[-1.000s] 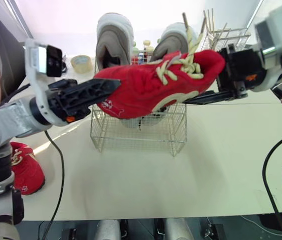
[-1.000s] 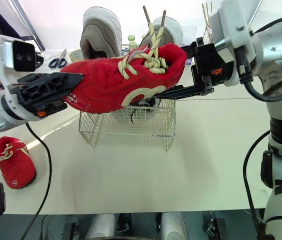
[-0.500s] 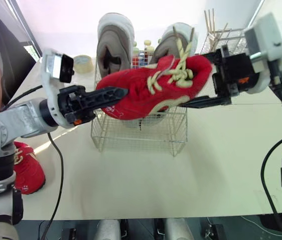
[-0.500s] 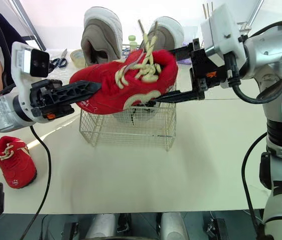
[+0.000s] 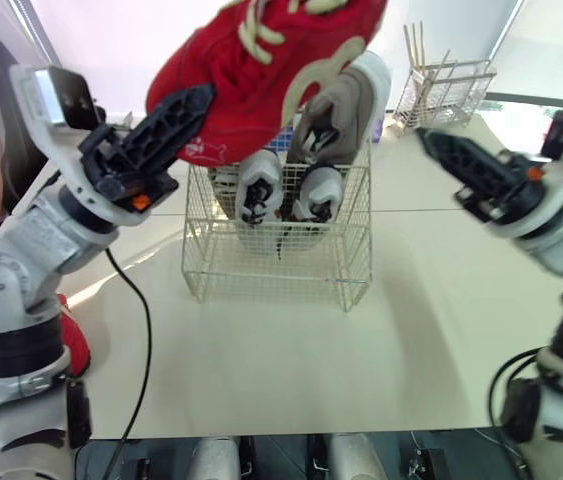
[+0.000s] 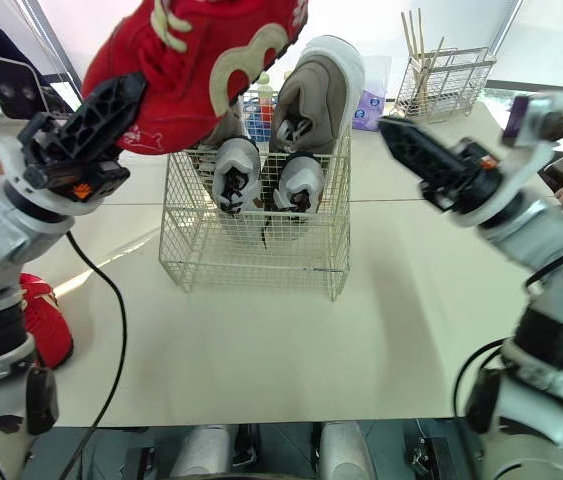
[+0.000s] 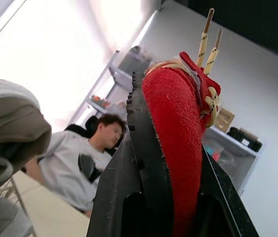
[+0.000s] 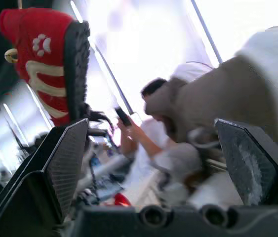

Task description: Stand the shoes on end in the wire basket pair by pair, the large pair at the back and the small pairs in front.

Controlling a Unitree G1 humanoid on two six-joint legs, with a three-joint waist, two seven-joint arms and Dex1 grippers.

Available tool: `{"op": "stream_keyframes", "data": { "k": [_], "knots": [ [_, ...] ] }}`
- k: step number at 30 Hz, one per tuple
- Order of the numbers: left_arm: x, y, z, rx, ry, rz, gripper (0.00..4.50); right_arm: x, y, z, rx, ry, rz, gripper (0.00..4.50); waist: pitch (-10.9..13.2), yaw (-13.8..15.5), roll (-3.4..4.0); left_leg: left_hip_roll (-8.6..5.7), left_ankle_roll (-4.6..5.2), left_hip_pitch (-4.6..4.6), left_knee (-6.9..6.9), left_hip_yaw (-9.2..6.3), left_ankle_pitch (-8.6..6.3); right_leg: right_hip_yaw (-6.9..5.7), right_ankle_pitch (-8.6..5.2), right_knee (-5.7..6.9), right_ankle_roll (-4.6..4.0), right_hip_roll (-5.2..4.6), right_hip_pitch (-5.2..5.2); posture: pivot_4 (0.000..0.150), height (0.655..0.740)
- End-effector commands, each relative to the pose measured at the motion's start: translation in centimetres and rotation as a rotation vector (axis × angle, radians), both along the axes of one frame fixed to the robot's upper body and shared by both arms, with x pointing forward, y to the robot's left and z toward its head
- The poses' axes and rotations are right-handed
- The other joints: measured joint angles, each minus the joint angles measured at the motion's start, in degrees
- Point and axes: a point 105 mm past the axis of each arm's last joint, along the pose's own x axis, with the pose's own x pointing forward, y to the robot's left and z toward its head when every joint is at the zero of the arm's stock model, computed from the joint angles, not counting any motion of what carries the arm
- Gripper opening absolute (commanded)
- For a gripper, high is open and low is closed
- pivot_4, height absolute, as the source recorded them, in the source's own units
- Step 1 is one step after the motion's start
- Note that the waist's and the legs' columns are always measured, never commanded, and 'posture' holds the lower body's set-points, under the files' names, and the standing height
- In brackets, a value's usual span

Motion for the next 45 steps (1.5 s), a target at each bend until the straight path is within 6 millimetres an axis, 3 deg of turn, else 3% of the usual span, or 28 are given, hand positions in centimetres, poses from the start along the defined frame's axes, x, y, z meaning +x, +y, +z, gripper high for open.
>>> {"op": "stream_keyframes", "data": {
  "k": [1,6,16,23,26,31,33,34,37,40,45],
  "knots": [
    [0.0,-0.9,0.8,-0.028,-0.059,0.015,0.28,-1.3,2.2,2.0,0.085,-0.040,0.020,4.42,0.00,0.11,0.00,-0.01,0.00,0.00,0.00,-0.02,0.00,-0.01,0.00,0.00,0.00,0.00,0.00,0.150,0.7352],
    [0.4,-2.8,-0.3,-0.012,-0.055,-0.023,0.28,-1.4,4.2,3.3,0.142,-0.029,0.032,4.42,0.00,0.15,0.00,-0.07,0.09,-0.09,0.06,-0.03,-0.05,-0.05,0.00,-0.06,0.02,-0.04,0.02,0.150,0.7352],
    [1.1,-4.0,-2.6,0.050,-0.016,0.025,0.28,-2.1,3.9,5.6,0.201,-0.076,0.054,4.42,0.00,0.01,-0.01,-0.06,0.10,-0.10,0.05,-0.12,-0.05,-0.07,0.00,-0.08,0.02,0.00,0.01,0.150,0.7352],
    [1.0,-4.2,-3.0,0.063,-0.019,0.027,0.28,-2.1,3.9,5.8,0.204,-0.077,0.045,4.42,0.00,0.03,-0.01,-0.02,0.11,-0.14,0.05,-0.16,-0.06,-0.10,0.00,-0.09,0.02,-0.01,0.01,0.150,0.7352],
    [1.0,-4.3,-3.0,0.066,-0.021,0.031,0.28,-1.9,3.7,5.7,0.197,-0.075,0.024,3.56,0.00,0.05,-0.01,-0.01,0.13,-0.15,0.05,-0.17,-0.07,-0.10,0.00,-0.10,0.02,-0.01,0.01,0.150,0.7352],
    [1.0,-4.5,-3.2,0.077,-0.020,0.036,0.28,-2.0,3.7,5.9,0.192,-0.088,0.017,1.15,0.00,0.03,-0.01,0.00,0.14,-0.19,0.05,-0.20,-0.08,-0.11,0.00,-0.12,0.02,-0.02,0.01,0.150,0.7352],
    [1.1,-4.6,-3.4,0.098,-0.023,0.052,0.28,-2.0,3.8,6.0,0.180,-0.103,0.017,0.64,0.00,0.03,-0.01,-0.01,0.17,-0.19,0.05,-0.22,-0.09,-0.12,-0.01,-0.12,0.02,-0.02,0.01,0.150,0.7352],
    [1.1,-4.5,-3.5,0.115,-0.027,0.061,0.28,-1.9,3.8,6.1,0.163,-0.123,0.012,0.59,0.00,0.03,-0.01,-0.01,0.21,-0.19,0.05,-0.22,-0.11,-0.12,-0.01,-0.12,0.02,-0.02,0.01,0.150,0.7352],
    [1.0,-4.0,-4.2,0.238,-0.063,0.088,1.66,-2.0,2.8,7.2,0.069,-0.223,-0.005,0.59,0.01,-0.01,0.01,-0.02,0.36,-0.22,0.05,-0.21,-0.20,-0.15,-0.01,-0.12,0.02,-0.02,-0.04,0.150,0.7352],
    [1.1,-2.7,-6.1,0.494,-0.124,0.183,3.17,-1.7,1.7,7.7,-0.076,-0.310,0.000,0.59,0.01,-0.01,0.01,-0.03,0.37,-0.37,0.05,-0.21,-0.20,-0.15,-0.01,-0.11,0.02,0.00,-0.22,0.150,0.7352],
    [-1.2,1.2,-7.1,0.791,-0.198,0.184,3.17,-0.8,0.1,5.9,-0.408,-0.374,0.057,0.59,0.05,-0.06,0.02,0.06,0.37,-0.46,-0.11,-0.19,-0.22,-0.17,-0.02,-0.25,-0.01,0.06,-0.36,0.150,0.7352]
  ]
}}
